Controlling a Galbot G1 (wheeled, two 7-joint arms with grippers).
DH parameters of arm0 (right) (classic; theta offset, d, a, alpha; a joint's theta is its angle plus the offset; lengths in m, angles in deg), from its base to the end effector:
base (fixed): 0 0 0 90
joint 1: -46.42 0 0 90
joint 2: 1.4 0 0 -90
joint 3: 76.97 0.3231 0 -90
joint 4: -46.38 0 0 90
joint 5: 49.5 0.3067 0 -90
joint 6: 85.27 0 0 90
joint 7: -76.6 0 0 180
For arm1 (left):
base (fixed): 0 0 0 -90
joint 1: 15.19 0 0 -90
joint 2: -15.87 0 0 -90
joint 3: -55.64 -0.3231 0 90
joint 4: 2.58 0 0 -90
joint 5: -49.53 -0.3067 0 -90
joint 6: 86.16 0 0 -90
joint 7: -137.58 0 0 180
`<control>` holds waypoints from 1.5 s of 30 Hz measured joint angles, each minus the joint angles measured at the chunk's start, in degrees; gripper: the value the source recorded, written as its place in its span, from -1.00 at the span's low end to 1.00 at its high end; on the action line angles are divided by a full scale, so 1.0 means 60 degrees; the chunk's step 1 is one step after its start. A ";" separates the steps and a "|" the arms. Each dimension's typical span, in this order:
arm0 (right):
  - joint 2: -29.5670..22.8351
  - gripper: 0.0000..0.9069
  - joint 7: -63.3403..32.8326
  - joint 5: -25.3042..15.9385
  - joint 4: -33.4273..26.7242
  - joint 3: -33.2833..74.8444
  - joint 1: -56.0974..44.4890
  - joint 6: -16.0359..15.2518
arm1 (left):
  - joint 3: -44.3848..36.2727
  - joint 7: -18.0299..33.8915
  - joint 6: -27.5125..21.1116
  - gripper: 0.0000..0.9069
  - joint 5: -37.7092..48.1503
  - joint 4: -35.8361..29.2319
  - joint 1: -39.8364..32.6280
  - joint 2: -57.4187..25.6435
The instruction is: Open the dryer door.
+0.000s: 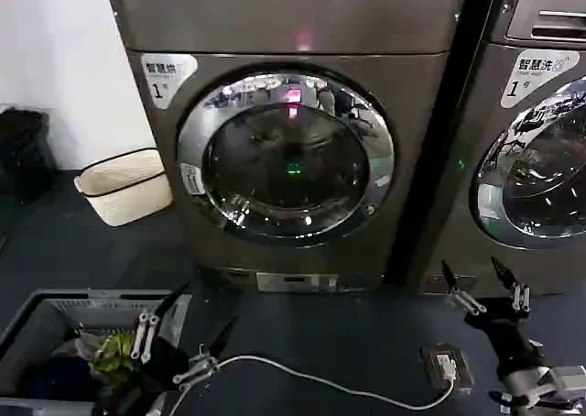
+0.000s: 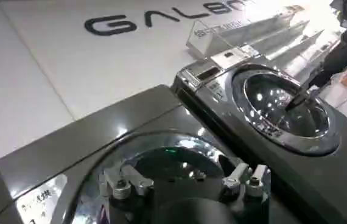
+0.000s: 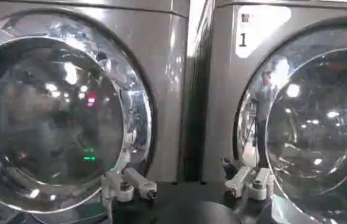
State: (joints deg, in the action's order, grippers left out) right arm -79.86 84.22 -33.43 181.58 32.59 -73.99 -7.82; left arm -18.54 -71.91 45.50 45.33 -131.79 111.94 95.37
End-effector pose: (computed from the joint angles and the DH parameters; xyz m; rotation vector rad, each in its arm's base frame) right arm 0.1306 -0.0920 -0.1797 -0.0298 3.0577 -0.1265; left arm 0.1127 0.0872 -0.2299 0.6562 2.2974 0.7576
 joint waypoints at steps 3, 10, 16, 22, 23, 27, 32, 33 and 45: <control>0.0123 1.00 0.0157 0.0118 -0.0109 -0.0142 0.0128 0.0344 | 0.0000 -0.0005 -0.0006 1.00 -0.0008 -0.0039 0.0019 0.0016; 0.1119 1.00 0.0216 0.0330 -0.0860 -0.1477 0.1323 0.0797 | 0.0025 -0.0006 0.0030 1.00 -0.0060 -0.0298 0.0286 0.0060; 0.2218 1.00 0.0154 0.0694 -0.1999 -0.2950 0.2796 0.0924 | 0.0131 -0.0006 0.0079 1.00 -0.0237 -0.0503 0.0581 0.0312; 0.2523 1.00 0.0230 0.0716 -0.3037 -0.4598 0.4354 0.1032 | 0.0259 -0.0004 0.0127 1.00 -0.0368 -0.0650 0.0815 0.0617; 0.2545 1.00 0.0254 0.0737 -0.3195 -0.4843 0.4640 0.1044 | 0.0289 -0.0004 0.0126 1.00 -0.0365 -0.0691 0.0835 0.0653; 0.2613 1.00 0.0354 0.1033 -0.3926 -0.5780 0.5852 0.1066 | 0.0402 -0.0006 0.0117 1.00 -0.0354 -0.0820 0.0918 0.0764; 0.2679 1.00 0.0530 0.1414 -0.4717 -0.6665 0.6971 0.1137 | 0.0414 -0.0012 0.0132 1.00 -0.0427 -0.0935 0.1005 0.0878; 0.2678 1.00 0.0551 0.1426 -0.4862 -0.6817 0.7159 0.1137 | 0.0406 -0.0014 0.0142 1.00 -0.0463 -0.0946 0.1015 0.0894; 0.2263 1.00 0.0753 0.1534 -0.6402 -0.8166 0.9003 0.1183 | 0.0390 -0.0016 0.0266 1.00 -0.0599 -0.1049 0.1191 0.1035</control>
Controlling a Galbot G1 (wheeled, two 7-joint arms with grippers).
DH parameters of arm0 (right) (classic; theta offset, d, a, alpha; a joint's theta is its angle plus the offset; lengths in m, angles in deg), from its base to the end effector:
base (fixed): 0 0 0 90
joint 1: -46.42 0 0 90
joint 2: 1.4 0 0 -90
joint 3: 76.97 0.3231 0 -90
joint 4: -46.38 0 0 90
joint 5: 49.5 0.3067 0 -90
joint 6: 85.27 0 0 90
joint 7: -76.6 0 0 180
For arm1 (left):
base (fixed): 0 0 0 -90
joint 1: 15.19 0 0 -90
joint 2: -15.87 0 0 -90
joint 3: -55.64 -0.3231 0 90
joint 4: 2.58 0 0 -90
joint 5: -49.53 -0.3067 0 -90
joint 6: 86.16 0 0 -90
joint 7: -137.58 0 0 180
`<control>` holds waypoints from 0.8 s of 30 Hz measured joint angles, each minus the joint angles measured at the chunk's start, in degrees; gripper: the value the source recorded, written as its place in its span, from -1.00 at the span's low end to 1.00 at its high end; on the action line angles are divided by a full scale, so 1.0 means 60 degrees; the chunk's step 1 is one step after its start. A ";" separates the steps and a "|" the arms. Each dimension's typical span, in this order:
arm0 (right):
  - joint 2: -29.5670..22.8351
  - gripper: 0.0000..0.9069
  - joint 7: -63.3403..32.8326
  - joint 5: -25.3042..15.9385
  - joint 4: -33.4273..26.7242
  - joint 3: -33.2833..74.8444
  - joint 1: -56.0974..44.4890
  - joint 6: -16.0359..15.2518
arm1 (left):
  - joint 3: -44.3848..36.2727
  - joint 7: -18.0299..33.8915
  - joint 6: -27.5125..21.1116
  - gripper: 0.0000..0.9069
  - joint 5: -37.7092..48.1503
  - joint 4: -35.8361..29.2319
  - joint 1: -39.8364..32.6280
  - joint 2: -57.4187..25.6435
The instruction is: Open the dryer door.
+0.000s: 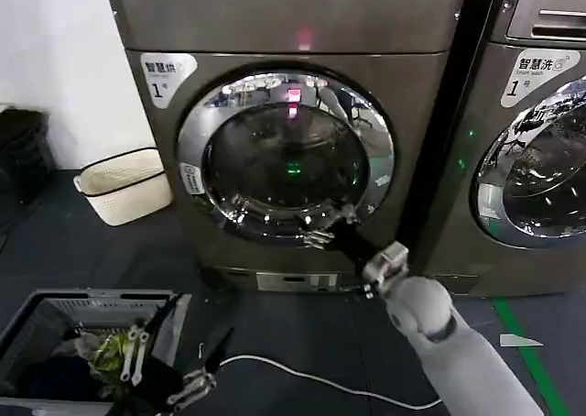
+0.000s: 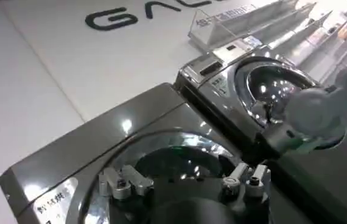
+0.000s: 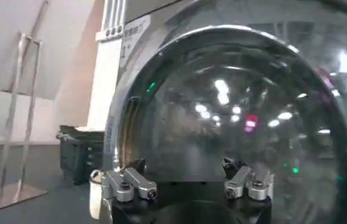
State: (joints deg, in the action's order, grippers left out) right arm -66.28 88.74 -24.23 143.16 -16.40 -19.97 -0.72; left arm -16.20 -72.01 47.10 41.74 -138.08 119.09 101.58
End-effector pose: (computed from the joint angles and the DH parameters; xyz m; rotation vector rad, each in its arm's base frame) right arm 0.3725 0.0137 -0.1900 -1.0402 2.7646 -0.1720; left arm 0.0771 0.0746 -0.2135 0.5983 2.3193 0.8192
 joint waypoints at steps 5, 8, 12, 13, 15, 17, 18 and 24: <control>-0.0242 1.00 0.0028 0.0014 -0.0523 -0.0406 0.0619 0.0006 | 0.0000 0.0000 0.0000 1.00 -0.0024 -0.0081 0.0018 0.0076; -0.0349 1.00 0.0049 0.0016 -0.0786 -0.0562 0.0913 0.0018 | -0.0001 0.0000 0.0000 1.00 -0.0038 -0.0125 0.0041 0.0107; -0.0501 1.00 0.0075 0.0025 -0.1107 -0.0778 0.1233 0.0052 | 0.0002 0.0001 0.0002 1.00 -0.0047 -0.0128 0.0049 0.0144; -0.0548 1.00 0.0090 0.0028 -0.1188 -0.0835 0.1301 0.0065 | 0.0012 0.0001 0.0005 1.00 -0.0051 -0.0129 0.0051 0.0146; -0.0656 1.00 0.0108 0.0060 -0.1359 -0.0966 0.1464 0.0075 | 0.0046 0.0002 0.0006 1.00 -0.0049 -0.0142 0.0056 0.0150; -0.0730 1.00 0.0123 0.0085 -0.1489 -0.1079 0.1601 0.0076 | 0.0072 0.0002 0.0005 1.00 -0.0047 -0.0165 0.0059 0.0154; -0.0778 1.00 0.0125 0.0094 -0.1537 -0.1147 0.1673 0.0076 | 0.0082 0.0002 0.0006 1.00 -0.0046 -0.0169 0.0059 0.0163; -0.1023 1.00 0.0095 0.0167 -0.1847 -0.1510 0.2027 0.0070 | 0.0063 0.0002 0.0002 1.00 -0.0068 -0.0172 0.0032 0.0247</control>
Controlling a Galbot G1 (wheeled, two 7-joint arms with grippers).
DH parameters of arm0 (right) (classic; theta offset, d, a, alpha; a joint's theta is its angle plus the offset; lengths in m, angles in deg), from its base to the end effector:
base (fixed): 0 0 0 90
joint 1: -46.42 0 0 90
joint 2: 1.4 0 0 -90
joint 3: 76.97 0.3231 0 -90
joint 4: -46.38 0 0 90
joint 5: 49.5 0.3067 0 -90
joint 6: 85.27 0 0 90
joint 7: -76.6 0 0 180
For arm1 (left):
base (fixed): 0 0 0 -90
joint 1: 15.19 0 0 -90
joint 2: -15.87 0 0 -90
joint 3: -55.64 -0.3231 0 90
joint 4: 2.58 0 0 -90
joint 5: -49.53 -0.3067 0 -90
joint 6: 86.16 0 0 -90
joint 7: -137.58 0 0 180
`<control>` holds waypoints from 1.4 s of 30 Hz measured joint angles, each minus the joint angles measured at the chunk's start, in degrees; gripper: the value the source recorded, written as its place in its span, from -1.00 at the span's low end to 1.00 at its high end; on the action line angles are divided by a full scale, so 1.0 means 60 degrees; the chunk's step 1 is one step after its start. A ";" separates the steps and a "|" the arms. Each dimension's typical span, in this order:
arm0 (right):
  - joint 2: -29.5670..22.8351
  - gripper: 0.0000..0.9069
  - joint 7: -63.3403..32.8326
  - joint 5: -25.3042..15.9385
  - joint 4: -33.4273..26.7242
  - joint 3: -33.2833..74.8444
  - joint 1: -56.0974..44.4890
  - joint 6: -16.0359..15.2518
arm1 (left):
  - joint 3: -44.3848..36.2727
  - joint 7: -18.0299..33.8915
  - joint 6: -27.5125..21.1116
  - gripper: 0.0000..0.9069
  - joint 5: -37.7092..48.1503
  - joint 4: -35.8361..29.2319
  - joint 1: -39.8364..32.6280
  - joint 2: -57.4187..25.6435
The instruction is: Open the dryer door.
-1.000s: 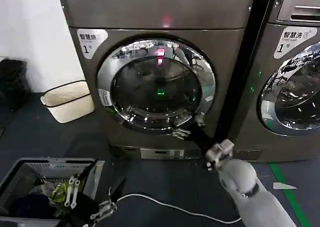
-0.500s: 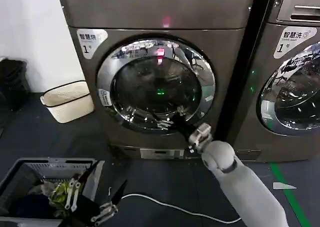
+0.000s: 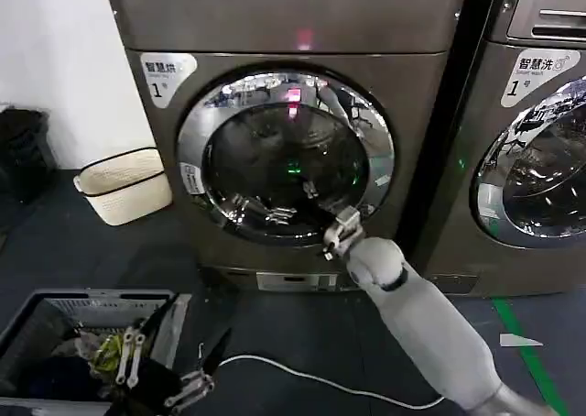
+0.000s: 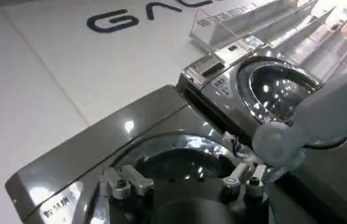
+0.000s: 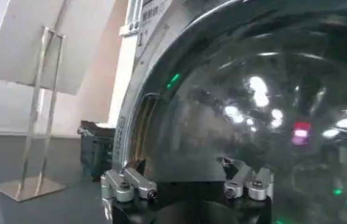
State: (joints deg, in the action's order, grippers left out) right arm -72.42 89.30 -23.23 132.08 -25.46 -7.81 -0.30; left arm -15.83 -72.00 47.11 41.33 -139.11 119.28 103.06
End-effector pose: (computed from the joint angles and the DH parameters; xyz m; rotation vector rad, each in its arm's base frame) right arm 0.4217 0.0674 -0.1758 -1.1667 2.7163 -0.1989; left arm 0.0747 0.0719 -0.2094 0.5691 2.3172 0.8247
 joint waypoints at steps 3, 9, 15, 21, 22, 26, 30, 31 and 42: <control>-0.0173 1.00 -0.0052 0.0013 -0.0217 -0.0206 0.0176 -0.0005 | -0.0015 -0.0001 -0.0003 1.00 -0.0017 0.0000 -0.0017 0.0027; -0.0484 1.00 -0.0158 -0.0039 -0.0648 -0.0517 0.0431 -0.0004 | -0.0043 -0.0002 0.0012 1.00 -0.0074 0.0003 0.0005 0.0110; -0.0819 1.00 -0.0274 -0.0125 -0.1082 -0.0715 0.0673 0.0084 | -0.0063 -0.0002 0.0015 1.00 -0.0100 0.0003 -0.0002 0.0179; -0.1195 1.00 -0.0268 -0.0294 -0.1629 -0.0781 0.0905 0.0155 | -0.0086 -0.0002 0.0035 1.00 -0.0134 -0.0033 0.0034 0.0231; -0.1252 1.00 -0.0268 -0.0306 -0.1692 -0.0791 0.0929 0.0155 | -0.0087 -0.0003 0.0038 1.00 -0.0136 -0.0034 0.0039 0.0231; -0.1488 1.00 -0.0267 -0.0384 -0.1959 -0.0806 0.1053 0.0155 | -0.0077 -0.0003 0.0040 1.00 -0.0136 -0.0033 0.0035 0.0229; -0.1692 1.00 -0.0268 -0.0453 -0.2217 -0.0819 0.1187 0.0156 | -0.0073 -0.0005 0.0041 1.00 -0.0135 -0.0071 0.0044 0.0236; -0.1739 1.00 -0.0269 -0.0457 -0.2278 -0.0838 0.1216 0.0156 | -0.0068 -0.0004 0.0041 1.00 -0.0133 -0.0074 0.0045 0.0237; -0.2245 1.00 -0.0265 -0.0675 -0.2958 -0.0889 0.1474 0.0282 | -0.0079 -0.0012 0.0078 1.00 -0.0141 -0.0081 0.0089 0.0281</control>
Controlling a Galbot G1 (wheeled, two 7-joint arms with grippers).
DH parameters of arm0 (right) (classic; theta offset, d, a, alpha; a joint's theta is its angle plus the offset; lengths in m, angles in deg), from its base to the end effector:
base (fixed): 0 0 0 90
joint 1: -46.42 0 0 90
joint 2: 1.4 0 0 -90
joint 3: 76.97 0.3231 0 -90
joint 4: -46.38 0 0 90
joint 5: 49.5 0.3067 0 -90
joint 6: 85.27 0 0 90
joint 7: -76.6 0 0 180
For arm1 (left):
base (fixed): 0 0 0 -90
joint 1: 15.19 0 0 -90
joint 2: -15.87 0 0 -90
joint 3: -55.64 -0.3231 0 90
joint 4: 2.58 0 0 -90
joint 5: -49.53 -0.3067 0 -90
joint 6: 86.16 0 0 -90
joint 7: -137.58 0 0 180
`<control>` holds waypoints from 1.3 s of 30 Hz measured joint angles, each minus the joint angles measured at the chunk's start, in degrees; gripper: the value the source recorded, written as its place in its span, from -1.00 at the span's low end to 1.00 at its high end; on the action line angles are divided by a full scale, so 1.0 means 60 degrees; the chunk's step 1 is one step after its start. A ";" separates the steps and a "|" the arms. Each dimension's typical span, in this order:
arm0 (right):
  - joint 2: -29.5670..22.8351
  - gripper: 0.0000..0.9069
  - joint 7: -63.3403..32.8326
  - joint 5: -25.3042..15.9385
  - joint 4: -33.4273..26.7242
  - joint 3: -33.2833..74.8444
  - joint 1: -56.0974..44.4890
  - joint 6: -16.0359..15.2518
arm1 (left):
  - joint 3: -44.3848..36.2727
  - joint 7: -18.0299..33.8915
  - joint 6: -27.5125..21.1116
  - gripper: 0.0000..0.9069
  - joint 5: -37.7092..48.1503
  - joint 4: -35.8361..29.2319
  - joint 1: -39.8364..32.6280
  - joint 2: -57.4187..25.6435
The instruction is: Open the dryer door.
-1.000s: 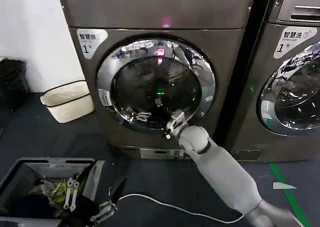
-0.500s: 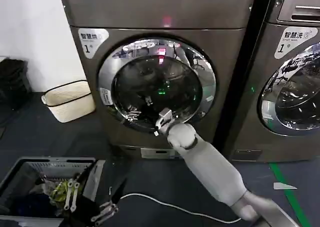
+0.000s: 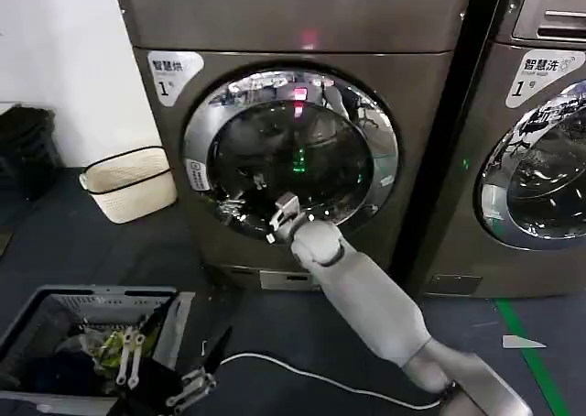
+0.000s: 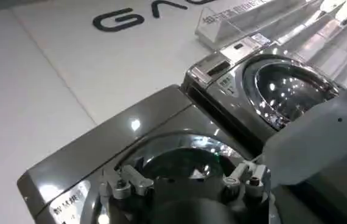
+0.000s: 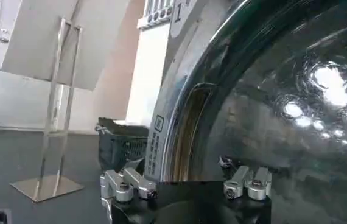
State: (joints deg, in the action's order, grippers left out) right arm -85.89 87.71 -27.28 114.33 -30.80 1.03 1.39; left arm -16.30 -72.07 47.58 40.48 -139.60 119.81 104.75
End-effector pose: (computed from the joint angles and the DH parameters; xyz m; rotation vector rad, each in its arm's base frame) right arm 0.4656 0.1539 -0.1800 -1.2067 2.7369 -0.2348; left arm 0.0717 0.0667 -0.2095 0.5532 2.3217 0.8200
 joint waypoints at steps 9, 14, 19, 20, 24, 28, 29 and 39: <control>-0.0422 1.00 0.0166 -0.0053 -0.0634 0.0000 0.0312 0.0096 | 0.0057 0.0000 0.0026 1.00 0.0028 -0.0041 0.0007 0.0005; -0.0564 1.00 0.0315 -0.0051 -0.0812 -0.0026 0.0400 0.0096 | 0.0068 0.0001 0.0029 1.00 0.0027 -0.0067 0.0027 0.0035; -0.0743 1.00 0.0504 -0.0050 -0.1091 -0.0092 0.0577 0.0180 | 0.0070 0.0001 0.0045 1.00 0.0027 -0.0106 0.0056 0.0083; -0.0772 1.00 0.0573 -0.0050 -0.1164 -0.0118 0.0622 0.0213 | 0.0071 0.0000 0.0049 1.00 0.0027 -0.0114 0.0062 0.0097; -0.0900 1.00 0.0873 -0.0050 -0.1436 -0.0163 0.0809 0.0315 | 0.0081 0.0001 0.0063 1.00 0.0030 -0.0141 0.0080 0.0100; -0.0850 1.00 0.1376 -0.0043 -0.1517 -0.0197 0.0870 0.0471 | 0.0088 0.0001 0.0069 1.00 0.0031 -0.0145 0.0101 0.0106; -0.0819 1.00 0.1491 -0.0038 -0.1513 -0.0217 0.0871 0.0526 | 0.0095 0.0001 0.0070 1.00 0.0033 -0.0154 0.0106 0.0104; -0.0272 1.00 0.2980 0.0531 -0.0953 -0.0519 0.0733 0.0946 | 0.0114 0.0002 0.0021 1.00 0.0045 -0.0155 0.0027 0.0093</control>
State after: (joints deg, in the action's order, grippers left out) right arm -87.52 105.59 -24.10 108.62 -33.91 5.43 7.07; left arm -15.62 -72.06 47.71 40.75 -140.53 119.97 105.31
